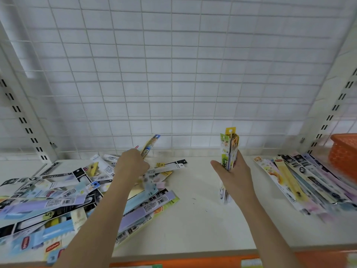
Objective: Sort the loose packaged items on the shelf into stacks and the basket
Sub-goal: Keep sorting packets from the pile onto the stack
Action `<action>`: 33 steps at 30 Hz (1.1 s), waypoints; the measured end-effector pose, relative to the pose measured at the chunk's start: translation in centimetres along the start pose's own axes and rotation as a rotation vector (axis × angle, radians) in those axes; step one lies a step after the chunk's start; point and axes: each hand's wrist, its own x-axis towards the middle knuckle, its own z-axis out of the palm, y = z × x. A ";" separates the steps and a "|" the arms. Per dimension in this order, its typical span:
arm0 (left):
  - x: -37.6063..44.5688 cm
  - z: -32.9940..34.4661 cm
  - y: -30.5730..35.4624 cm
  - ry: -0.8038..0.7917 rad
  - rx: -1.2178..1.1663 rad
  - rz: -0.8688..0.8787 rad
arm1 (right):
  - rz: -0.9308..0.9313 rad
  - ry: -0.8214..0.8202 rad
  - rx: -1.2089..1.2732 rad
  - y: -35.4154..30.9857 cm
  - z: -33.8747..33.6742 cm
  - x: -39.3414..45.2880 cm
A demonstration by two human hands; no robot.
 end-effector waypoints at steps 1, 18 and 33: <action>-0.1 -0.2 0.2 -0.001 -0.016 0.003 | 0.011 -0.009 -0.008 0.2 -0.1 0.0; -0.4 1.0 1.3 -0.069 0.043 0.237 | 0.021 -0.105 -0.080 0.8 0.0 0.0; -0.3 2.2 1.4 -0.211 0.199 0.174 | -0.066 -0.171 -0.275 1.2 0.3 2.0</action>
